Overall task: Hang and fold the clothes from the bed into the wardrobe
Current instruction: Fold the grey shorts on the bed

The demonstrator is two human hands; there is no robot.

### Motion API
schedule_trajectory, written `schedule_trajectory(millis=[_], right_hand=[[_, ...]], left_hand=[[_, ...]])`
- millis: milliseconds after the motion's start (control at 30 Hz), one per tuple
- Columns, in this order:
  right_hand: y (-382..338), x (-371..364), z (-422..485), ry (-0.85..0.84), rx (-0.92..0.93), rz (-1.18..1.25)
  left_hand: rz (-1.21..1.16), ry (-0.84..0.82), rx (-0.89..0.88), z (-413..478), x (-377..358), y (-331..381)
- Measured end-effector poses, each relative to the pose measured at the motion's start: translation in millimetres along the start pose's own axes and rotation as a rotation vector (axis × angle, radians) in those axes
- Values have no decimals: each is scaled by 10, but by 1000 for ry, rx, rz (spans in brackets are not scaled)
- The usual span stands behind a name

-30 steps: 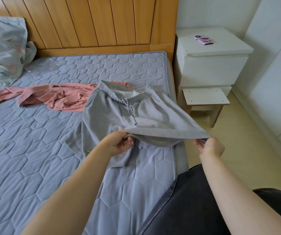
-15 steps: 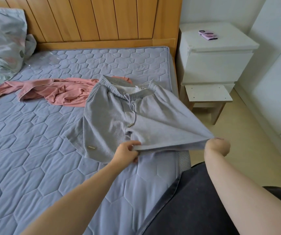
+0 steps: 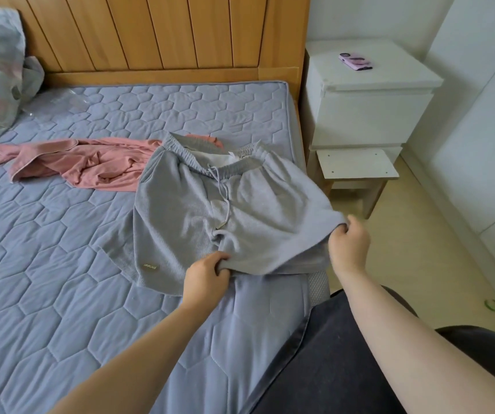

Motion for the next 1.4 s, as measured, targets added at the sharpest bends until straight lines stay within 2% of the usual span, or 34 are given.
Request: schedule_trajectory(millis=[67,133,167,233,267,300,333,400,433,467,500,567,600,633,667,700,733,767,833,900,933,1000,1067,1100,1167,1233,1333,1400], right_hand=[[-70,111,69,143,-114,403],[52,127,102,220,-373,750],[182,106,93,224,-526,817],[513,66,82,148,-795,646],[624,62,67,75,-862,484],[682,77,63,25,-842,283],[663,87,71,3,-740,97],[488,91,73,-12,-506,-75],[410,64,58,-26,-435,-41],[358,47,51,-41,-400,100],[326,42,33,-45,-455,340],[386,47,12,24,-712,877],[444,76,-1,98,-806,1057],[518,115,-1,175,-862,1138],[578,155,10,213,-884,1103],[643,190,27,221,-878,979],[701,208,53,198,-849,780],[735,220,86,151,-797,507],[697,208,154,34,-606,-90],[596,136,136,-80,-443,-480],[569,103,102,-124,-423,-622],[513,35,24,-170,-372,-840],[415,-96,-36,-205,-177,-941],[345,-199,-84,-245,-36,-955],[186,-454,-246,-358,244,-937],[18,-714,-466,-465,432,-884],[-152,-1070,-782,-609,531,-772],[-214,-1295,-977,-701,547,-724]], left_hand=[[-95,78,5,31,92,1],[-125,83,-14,37,132,49],[-122,64,-30,28,129,72],[-92,20,-56,3,99,96],[-72,9,-62,-8,82,94],[-57,11,-57,-12,73,87],[-51,21,-41,-14,72,71],[-68,38,4,-28,79,34],[-83,47,24,-37,87,28],[-102,55,50,-44,96,26],[-141,62,87,-51,107,30],[-380,77,267,-38,100,1],[-598,74,419,-29,65,-18],[-867,47,579,-33,0,-6],[-1131,5,720,-55,-75,35],[-1298,-43,817,-83,-145,77],[-1314,-110,866,-113,-196,101],[-1172,-176,854,-139,-223,87],[-581,-249,639,-155,-199,-20],[-118,-308,344,-167,-174,-68],[-25,-369,265,-192,-186,-87],[11,-534,188,-268,-231,-150],[9,-614,89,-334,-210,-196],[27,-577,38,-325,-149,-227],[76,-399,2,-240,17,-321],[50,-197,73,-141,198,-456],[80,52,142,-27,474,-664],[162,127,63,12,629,-787]])
Point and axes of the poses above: each hand's wrist, its own z-axis towards the middle knuckle, its own x-axis out of the back of the hand, y = z × x, the point moved 5 cm from there along z, towards the middle knuckle, and after that the axes turned 2 degrees about -x, right-handed, at the moved point
